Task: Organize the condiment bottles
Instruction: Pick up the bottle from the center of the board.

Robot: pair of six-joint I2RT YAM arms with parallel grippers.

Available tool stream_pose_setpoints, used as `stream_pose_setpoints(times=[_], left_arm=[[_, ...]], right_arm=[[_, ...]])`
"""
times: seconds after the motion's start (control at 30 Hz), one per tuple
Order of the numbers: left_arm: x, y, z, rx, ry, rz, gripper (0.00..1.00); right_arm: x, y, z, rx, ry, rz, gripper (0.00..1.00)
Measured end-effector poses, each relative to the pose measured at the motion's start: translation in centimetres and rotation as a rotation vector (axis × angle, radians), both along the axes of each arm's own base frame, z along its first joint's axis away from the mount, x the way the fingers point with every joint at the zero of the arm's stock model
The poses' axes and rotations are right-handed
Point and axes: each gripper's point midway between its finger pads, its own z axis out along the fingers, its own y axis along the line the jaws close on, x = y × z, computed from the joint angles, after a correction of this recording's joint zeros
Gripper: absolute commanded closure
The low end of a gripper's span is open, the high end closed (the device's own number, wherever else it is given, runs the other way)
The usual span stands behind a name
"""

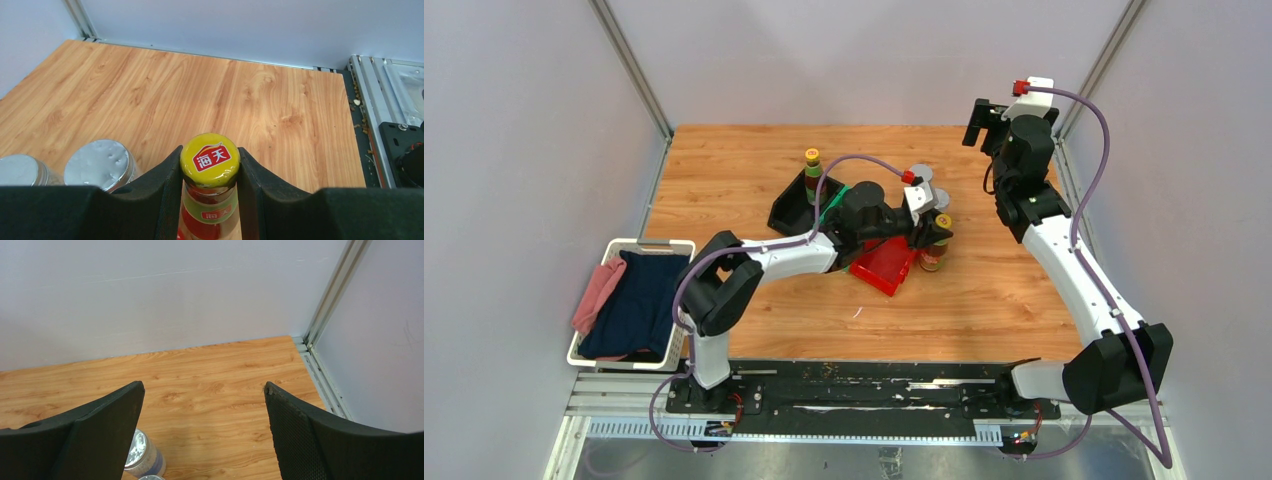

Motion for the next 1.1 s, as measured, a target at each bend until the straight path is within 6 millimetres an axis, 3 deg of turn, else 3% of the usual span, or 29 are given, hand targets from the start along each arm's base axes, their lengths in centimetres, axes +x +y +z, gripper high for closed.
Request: stream_pose_setpoints(times=[0.47,1.1], left_arm=[[-0.8,1.1,3.4,-0.018,-0.032,0.000,1.00],[-1.7,2.5,5.7,-0.007,-0.056,0.011,1.00]], right_arm=[[0.0,0.0,0.0,0.000,0.000,0.000,0.07],[0.0,0.0,0.0,0.000,0.000,0.000,0.07]])
